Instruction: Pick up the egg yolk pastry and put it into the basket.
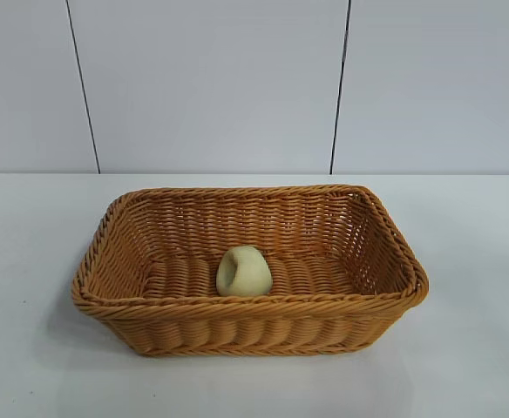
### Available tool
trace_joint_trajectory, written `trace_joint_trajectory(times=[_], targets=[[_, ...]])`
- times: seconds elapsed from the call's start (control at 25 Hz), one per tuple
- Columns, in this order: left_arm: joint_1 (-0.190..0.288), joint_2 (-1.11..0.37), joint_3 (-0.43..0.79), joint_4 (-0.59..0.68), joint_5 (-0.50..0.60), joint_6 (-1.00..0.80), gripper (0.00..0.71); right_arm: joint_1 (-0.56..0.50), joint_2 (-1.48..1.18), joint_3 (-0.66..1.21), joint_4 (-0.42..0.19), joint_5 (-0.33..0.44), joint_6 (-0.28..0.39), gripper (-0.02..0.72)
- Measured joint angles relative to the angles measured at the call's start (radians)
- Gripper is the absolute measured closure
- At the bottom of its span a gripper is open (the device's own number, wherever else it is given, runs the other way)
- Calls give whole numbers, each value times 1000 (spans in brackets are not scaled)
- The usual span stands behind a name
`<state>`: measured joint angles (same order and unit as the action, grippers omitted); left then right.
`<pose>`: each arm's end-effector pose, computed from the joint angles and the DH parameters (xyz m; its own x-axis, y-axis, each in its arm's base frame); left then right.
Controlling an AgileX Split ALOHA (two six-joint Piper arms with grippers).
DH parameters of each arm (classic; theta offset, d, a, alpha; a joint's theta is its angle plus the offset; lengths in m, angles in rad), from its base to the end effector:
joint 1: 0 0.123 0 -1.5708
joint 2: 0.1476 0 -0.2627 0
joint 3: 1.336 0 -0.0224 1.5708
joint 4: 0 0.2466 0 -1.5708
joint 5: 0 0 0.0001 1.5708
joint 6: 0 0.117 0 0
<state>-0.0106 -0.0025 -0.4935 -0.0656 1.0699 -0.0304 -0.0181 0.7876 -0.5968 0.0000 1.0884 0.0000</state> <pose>0.0367 -0.0071 0.2609 -0.4698 -0.0568 -0.8809 0.0324 0.9961 -0.0815 0.1348 -0.0024 0.2224 -0.9290 0.0168 -0.3698 0.0181 0.9998 0.0000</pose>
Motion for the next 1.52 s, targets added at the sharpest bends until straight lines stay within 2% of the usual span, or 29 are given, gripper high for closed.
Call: trace_joint_trajectory(times=[0.12,0.28,0.88,1.52], targets=[[0,0,0,0,0,0,65,0,-179,90,0,-33,-6,54],[0,0,0,0,0,0,65,0,-365,101,10,-61,-6,56],[0,0,0,0,0,0,65,0,-767,104,18,-62,-6,56],[0,0,0,0,0,0,65,2,-792,104,21,-61,-6,57]])
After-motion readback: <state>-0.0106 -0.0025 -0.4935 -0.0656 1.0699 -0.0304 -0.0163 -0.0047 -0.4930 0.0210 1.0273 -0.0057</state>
